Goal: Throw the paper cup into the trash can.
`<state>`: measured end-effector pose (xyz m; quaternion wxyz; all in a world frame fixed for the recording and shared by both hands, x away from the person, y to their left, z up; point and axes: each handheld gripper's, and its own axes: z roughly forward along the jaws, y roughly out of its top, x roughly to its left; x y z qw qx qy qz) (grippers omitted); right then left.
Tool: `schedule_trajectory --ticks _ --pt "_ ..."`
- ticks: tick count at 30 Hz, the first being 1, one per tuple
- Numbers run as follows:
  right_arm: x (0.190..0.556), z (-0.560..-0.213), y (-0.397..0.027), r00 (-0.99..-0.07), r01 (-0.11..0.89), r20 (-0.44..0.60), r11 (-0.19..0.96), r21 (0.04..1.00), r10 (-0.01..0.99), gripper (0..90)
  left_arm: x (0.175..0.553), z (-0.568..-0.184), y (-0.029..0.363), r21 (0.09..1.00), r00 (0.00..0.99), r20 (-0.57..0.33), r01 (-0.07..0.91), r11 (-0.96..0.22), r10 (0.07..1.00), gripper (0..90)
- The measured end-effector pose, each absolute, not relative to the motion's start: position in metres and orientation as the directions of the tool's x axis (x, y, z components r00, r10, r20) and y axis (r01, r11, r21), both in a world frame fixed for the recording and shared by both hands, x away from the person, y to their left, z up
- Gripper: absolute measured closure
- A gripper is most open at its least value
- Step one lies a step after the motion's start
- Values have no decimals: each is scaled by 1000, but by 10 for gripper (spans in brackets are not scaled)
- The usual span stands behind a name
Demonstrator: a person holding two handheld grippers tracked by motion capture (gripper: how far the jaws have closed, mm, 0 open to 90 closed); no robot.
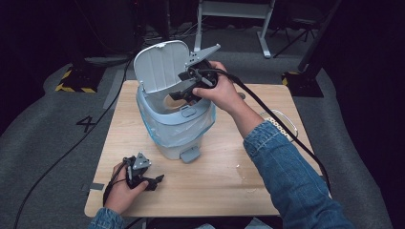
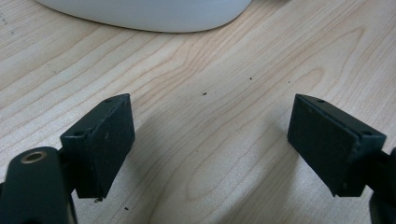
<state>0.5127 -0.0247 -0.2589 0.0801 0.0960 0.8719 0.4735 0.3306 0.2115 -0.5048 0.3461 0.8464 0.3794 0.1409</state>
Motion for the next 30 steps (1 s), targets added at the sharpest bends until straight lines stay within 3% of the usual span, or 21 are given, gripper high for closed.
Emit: schedule_trajectory --ticks 12,30 --pt "504 -245 -47 -960 69 -80 504 861 268 190 331 -505 212 693 675 -25 544 -474 738 150" --pt "480 -215 -161 -921 115 -93 491 863 379 260 330 -505 213 692 676 -27 544 -474 736 153"
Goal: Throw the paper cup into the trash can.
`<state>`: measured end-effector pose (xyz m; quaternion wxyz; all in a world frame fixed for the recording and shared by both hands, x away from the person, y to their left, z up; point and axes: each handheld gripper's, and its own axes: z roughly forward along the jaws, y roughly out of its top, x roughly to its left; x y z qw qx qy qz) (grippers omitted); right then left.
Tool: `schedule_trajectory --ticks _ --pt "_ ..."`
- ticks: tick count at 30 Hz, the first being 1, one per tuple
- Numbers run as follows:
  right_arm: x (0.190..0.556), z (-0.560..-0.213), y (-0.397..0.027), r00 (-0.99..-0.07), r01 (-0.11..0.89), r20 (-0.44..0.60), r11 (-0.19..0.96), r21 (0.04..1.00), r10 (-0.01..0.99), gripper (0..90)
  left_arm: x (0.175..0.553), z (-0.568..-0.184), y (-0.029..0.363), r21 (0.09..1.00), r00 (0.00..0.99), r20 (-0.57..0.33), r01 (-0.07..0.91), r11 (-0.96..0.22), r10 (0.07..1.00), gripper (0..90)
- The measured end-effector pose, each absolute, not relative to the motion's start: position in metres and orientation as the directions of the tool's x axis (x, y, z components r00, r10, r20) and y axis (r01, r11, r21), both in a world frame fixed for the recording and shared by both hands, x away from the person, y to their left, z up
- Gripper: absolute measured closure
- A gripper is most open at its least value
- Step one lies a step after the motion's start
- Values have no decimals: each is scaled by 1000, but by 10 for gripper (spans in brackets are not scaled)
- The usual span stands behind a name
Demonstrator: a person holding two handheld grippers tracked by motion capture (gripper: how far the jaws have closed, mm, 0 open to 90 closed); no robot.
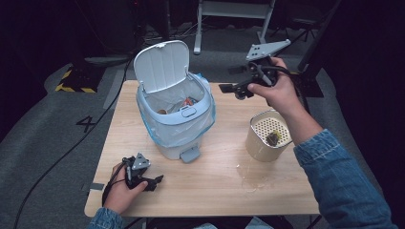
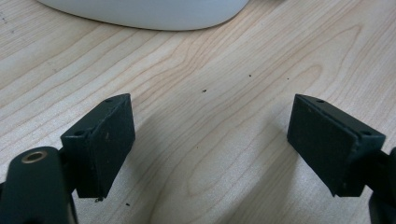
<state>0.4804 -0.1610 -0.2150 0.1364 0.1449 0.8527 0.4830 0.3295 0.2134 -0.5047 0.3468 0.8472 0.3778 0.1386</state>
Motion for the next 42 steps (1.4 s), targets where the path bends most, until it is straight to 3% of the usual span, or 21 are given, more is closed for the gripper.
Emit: schedule_trajectory --ticks 19,30,42 --pt "442 -230 -267 -872 200 -60 466 862 486 275 330 -504 215 691 685 -19 535 -485 728 159" --pt "420 -263 -320 -827 268 -34 447 853 561 275 330 -505 214 691 684 -23 538 -483 729 159" --pt "399 -304 -359 -783 328 -9 425 844 622 272 331 -503 217 697 677 -25 539 -472 736 249"
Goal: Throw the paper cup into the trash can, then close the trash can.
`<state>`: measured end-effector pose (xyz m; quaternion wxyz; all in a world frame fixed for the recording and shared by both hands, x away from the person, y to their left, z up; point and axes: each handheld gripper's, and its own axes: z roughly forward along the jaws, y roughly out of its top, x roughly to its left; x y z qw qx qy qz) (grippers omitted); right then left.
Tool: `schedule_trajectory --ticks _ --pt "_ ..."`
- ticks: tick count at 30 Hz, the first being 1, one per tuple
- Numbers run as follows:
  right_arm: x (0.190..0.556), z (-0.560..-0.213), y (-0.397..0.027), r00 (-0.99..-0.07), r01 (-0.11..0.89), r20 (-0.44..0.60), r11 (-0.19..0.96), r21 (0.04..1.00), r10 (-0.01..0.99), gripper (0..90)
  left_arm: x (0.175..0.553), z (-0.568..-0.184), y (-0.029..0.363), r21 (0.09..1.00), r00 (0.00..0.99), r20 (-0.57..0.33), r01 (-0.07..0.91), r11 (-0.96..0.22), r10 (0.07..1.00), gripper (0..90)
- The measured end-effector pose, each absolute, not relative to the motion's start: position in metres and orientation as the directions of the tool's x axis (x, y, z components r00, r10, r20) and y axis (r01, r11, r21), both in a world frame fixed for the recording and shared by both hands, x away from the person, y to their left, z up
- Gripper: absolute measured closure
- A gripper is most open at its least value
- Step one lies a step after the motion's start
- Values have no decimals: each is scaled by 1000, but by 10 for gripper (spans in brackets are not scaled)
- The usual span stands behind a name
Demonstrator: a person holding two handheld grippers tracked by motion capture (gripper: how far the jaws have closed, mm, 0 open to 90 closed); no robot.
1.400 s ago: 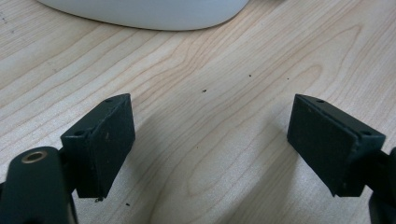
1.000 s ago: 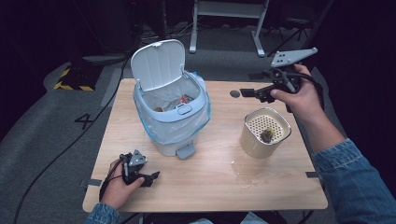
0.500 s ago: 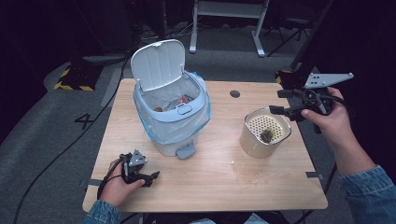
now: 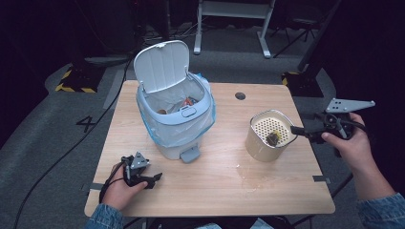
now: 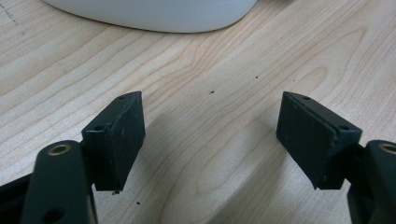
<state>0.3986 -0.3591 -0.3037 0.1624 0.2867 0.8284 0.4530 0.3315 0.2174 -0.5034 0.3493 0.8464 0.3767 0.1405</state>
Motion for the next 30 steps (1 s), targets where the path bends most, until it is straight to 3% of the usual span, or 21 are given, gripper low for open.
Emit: schedule_trajectory --ticks 10,21,25,30 --pt "376 -361 -371 -757 355 -21 439 825 653 256 331 -498 217 681 679 -34 553 -480 734 300" --pt "362 -456 -379 -695 493 34 441 750 718 240 328 -473 232 739 655 -71 541 -401 752 320" --pt "361 -477 -380 -670 538 77 413 735 738 239 328 -464 236 754 655 -100 541 -372 749 330" --pt "359 -500 -375 -674 532 53 434 727 737 205 330 -444 244 787 659 -140 527 -321 739 345"
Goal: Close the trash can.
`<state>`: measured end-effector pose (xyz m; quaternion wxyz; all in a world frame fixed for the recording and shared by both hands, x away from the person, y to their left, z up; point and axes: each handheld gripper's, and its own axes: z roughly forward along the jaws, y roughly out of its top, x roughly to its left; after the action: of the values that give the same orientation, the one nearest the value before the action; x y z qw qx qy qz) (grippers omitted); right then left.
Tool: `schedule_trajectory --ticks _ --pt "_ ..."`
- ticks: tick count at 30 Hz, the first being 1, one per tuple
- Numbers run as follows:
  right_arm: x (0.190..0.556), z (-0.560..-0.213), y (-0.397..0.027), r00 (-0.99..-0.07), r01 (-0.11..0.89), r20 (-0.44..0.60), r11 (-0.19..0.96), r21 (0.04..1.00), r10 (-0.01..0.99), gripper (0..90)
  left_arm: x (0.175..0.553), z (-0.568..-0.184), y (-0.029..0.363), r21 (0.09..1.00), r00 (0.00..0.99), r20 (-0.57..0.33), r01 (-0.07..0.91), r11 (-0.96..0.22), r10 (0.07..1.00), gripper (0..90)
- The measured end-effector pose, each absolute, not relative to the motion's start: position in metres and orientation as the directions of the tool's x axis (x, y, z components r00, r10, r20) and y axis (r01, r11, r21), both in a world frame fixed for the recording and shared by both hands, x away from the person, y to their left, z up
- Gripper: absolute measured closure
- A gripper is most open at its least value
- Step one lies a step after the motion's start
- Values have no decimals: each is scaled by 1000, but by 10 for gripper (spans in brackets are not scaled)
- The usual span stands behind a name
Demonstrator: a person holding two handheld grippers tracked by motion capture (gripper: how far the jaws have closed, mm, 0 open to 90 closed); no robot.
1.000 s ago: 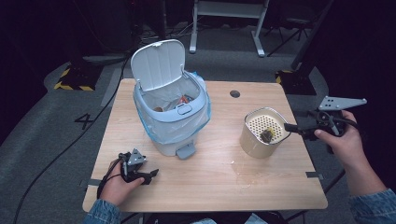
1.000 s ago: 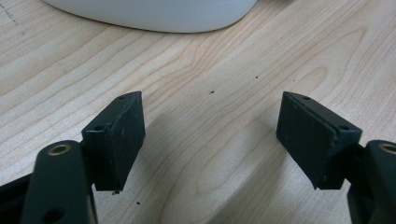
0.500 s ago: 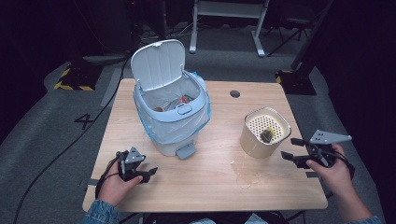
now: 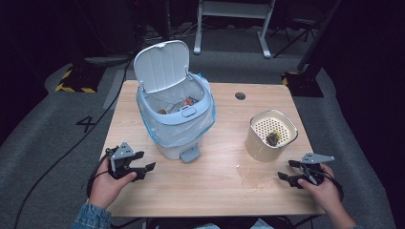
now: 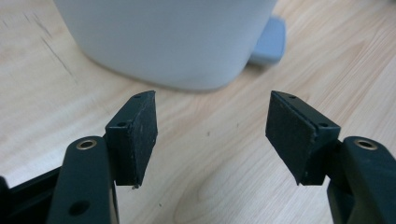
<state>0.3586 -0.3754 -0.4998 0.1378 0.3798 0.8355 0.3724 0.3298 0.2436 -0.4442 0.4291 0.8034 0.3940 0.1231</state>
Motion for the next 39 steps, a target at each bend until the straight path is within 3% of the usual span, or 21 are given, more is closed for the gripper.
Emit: schedule_trajectory --ticks 5,24,39 --pt "358 -504 -370 -675 491 -11 461 740 737 176 333 -416 253 827 674 -144 484 -286 725 356" --pt "359 -504 -371 -674 493 -9 459 739 739 173 356 -328 269 893 669 -183 419 -162 720 390" --pt "359 -504 -371 -674 493 -10 460 739 738 173 389 -277 274 924 631 -90 341 -171 771 394"
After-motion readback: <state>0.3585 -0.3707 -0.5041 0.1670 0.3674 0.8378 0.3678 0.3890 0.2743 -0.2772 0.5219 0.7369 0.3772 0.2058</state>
